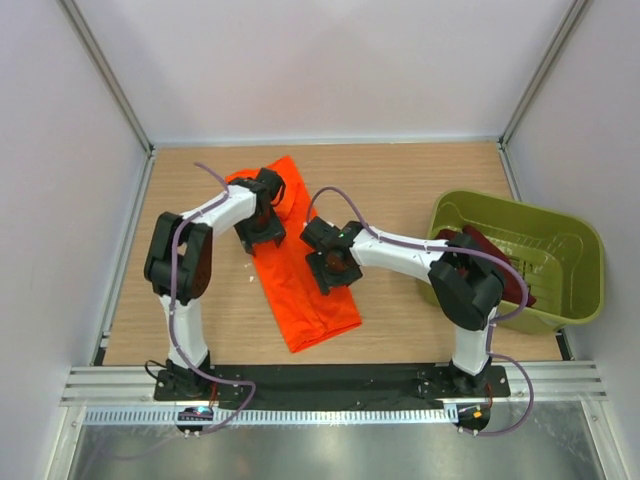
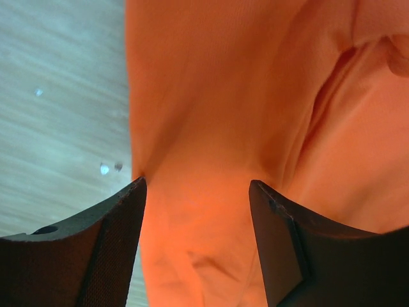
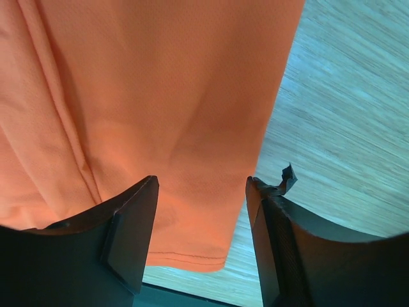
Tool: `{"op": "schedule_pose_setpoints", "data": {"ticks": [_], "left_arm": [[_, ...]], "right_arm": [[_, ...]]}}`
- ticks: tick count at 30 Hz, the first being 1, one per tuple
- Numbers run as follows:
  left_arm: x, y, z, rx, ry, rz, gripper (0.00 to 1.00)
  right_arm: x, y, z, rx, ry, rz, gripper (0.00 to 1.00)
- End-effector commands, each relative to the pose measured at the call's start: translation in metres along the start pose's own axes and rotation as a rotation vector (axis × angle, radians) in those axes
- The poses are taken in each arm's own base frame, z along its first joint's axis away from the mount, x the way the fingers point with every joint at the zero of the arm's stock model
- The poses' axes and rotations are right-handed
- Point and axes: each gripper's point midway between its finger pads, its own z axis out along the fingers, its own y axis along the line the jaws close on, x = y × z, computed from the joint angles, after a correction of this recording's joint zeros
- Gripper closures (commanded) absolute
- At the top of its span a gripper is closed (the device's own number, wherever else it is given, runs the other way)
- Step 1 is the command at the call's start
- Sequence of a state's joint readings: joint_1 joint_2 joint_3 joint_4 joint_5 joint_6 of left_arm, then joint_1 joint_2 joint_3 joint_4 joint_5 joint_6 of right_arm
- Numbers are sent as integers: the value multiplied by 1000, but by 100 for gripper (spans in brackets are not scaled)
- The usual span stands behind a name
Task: Fold and stack the t-shirts
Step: Fold the tshirt
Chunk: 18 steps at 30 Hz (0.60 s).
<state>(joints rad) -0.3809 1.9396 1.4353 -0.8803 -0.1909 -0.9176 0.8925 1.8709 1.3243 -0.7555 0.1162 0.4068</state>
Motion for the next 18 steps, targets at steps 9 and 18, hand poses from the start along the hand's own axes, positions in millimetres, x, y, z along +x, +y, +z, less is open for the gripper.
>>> {"op": "schedule_pose_setpoints", "data": {"ticks": [9, 18], "left_arm": [[-52, -41, 46, 22, -58, 223, 32], [-98, -83, 31, 129, -115, 345, 31]], "right_arm": [[-34, 14, 33, -17, -17, 249, 35], [-74, 11, 41, -172, 51, 489, 36]]}}
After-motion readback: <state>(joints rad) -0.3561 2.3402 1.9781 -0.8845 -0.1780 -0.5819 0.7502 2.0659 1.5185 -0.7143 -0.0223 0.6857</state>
